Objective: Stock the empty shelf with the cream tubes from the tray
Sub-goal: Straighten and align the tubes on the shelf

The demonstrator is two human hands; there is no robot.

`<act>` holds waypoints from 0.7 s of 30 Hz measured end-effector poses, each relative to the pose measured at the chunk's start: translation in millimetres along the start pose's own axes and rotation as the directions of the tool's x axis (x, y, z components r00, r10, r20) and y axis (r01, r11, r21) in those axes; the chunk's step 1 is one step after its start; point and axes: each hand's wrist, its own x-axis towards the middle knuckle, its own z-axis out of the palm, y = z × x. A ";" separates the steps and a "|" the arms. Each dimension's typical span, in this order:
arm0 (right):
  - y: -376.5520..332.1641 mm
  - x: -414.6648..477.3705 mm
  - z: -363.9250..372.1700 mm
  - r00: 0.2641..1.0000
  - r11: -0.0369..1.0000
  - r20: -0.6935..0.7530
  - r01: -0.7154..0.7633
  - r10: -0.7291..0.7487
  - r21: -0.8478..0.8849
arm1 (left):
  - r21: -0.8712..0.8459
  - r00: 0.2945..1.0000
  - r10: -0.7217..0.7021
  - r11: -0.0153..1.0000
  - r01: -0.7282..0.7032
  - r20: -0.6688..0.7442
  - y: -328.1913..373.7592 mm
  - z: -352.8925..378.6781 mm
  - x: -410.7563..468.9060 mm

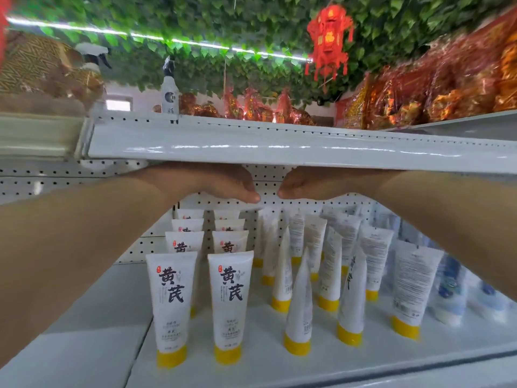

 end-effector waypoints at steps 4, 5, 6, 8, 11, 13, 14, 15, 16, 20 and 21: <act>40.7 21.6 3.0 0.999 1.000 0.035 -0.023 0.023 0.017 | 0.120 0.988 -0.113 0.988 0.101 0.101 22.5 1.6 46.9; 51.8 27.5 4.7 0.998 0.999 0.054 -0.038 0.036 0.029 | 0.122 0.981 -0.152 0.983 0.137 0.123 24.4 3.7 58.0; 61.7 31.9 7.0 0.997 0.998 0.074 -0.040 0.037 0.044 | 0.118 0.971 -0.186 0.978 0.170 0.147 26.8 6.4 68.2; 80.3 41.1 13.3 0.994 0.997 0.107 -0.024 0.017 0.072 | 0.090 0.950 -0.246 0.968 0.233 0.193 29.6 12.9 84.1; 100.3 57.6 25.0 0.987 0.995 0.158 -0.002 -0.014 0.100 | 0.056 0.921 -0.287 0.958 0.283 0.261 31.2 23.4 99.3; 108.0 69.1 29.9 0.982 0.990 0.188 0.000 -0.027 0.141 | 0.044 0.914 -0.299 0.953 0.298 0.274 30.7 27.7 105.9; 111.0 72.9 32.1 0.980 0.986 0.199 -0.006 -0.028 0.168 | 0.032 0.913 -0.299 0.953 0.302 0.278 30.3 29.7 109.0; 113.5 76.8 33.5 0.977 0.982 0.210 -0.015 -0.025 0.186 | 0.024 0.912 -0.299 0.952 0.305 0.281 30.1 30.4 112.7; 114.4 78.8 34.7 0.976 0.982 0.219 -0.026 -0.017 0.189 | 0.018 0.911 -0.297 0.952 0.305 0.286 31.2 30.9 114.3; 117.6 84.7 39.9 0.967 0.982 0.253 -0.066 0.019 0.178 | 0.048 0.898 -0.308 0.950 0.309 0.314 32.5 33.7 120.5; 118.7 85.6 40.5 0.966 0.982 0.257 -0.073 0.026 0.177 | 0.051 0.898 -0.308 0.950 0.308 0.315 31.6 34.6 123.3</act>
